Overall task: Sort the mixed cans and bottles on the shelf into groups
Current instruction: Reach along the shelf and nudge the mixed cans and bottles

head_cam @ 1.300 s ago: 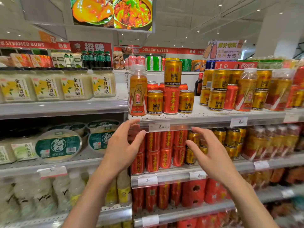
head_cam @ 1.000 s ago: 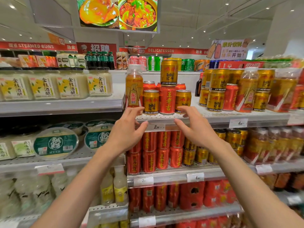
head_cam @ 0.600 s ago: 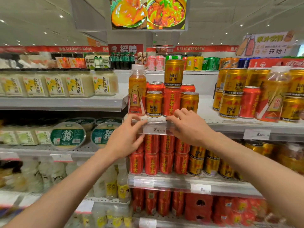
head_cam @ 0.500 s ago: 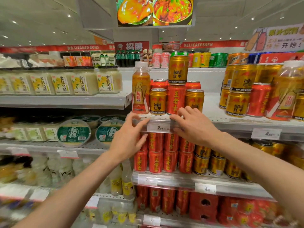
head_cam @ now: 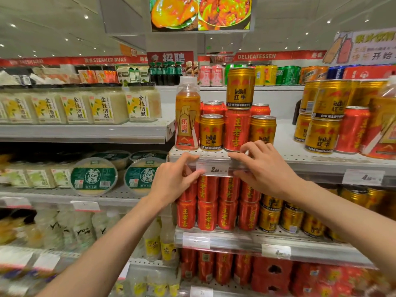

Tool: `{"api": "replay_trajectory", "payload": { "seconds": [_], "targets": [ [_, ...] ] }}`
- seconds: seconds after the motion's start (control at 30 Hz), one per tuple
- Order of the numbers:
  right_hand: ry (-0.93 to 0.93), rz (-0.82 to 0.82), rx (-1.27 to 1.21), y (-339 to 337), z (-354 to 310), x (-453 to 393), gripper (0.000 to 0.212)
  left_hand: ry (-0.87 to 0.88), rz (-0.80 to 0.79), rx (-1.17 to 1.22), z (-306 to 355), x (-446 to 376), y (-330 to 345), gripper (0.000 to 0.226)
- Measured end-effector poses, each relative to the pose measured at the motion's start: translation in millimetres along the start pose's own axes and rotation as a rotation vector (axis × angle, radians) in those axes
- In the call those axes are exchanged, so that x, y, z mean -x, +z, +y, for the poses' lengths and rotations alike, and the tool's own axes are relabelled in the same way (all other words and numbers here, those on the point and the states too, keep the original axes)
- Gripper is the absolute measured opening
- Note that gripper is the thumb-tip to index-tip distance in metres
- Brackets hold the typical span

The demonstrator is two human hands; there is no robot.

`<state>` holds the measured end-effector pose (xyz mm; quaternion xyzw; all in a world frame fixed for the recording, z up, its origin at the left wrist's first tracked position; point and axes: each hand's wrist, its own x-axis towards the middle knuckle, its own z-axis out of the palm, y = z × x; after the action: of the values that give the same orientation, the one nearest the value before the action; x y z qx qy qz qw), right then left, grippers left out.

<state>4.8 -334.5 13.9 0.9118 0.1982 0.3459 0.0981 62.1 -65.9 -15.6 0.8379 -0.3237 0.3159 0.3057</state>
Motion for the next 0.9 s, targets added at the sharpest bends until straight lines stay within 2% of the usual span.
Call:
{"api": "replay_trajectory", "payload": {
  "seconds": [0.13,0.23,0.4,0.57,0.67,0.8,0.9],
  "targets": [
    [0.032,-0.019,-0.029,-2.4,-3.7,-1.4,0.05,-0.03,-0.053,0.105,-6.3,-3.3,-0.7,0.038],
    [0.092,0.006,-0.146,-8.8,-6.9,-6.2,0.046,-0.031,-0.079,0.154,-7.0,-4.0,-3.2,0.035],
    [0.2,0.179,-0.468,-26.7,-19.1,-32.4,0.033,-0.042,-0.09,0.22,-9.9,-4.5,-6.1,0.031],
    [0.164,0.341,-0.517,-42.4,-36.2,-86.0,0.024,-0.017,-0.061,0.234,-13.3,-1.7,-4.1,0.026],
    [0.136,0.321,-0.464,-47.4,-43.0,-118.4,0.035,-0.025,-0.06,0.23,-14.1,-0.8,-4.8,0.026],
    [0.2,0.066,-0.39,-38.3,-46.3,-140.2,0.072,-0.012,-0.07,0.217,-15.1,-0.8,-5.0,0.028],
    [0.164,0.007,-0.265,-22.2,-45.8,-142.8,0.092,-0.017,-0.081,0.222,-16.7,-1.0,-4.2,0.03]
  ]
}}
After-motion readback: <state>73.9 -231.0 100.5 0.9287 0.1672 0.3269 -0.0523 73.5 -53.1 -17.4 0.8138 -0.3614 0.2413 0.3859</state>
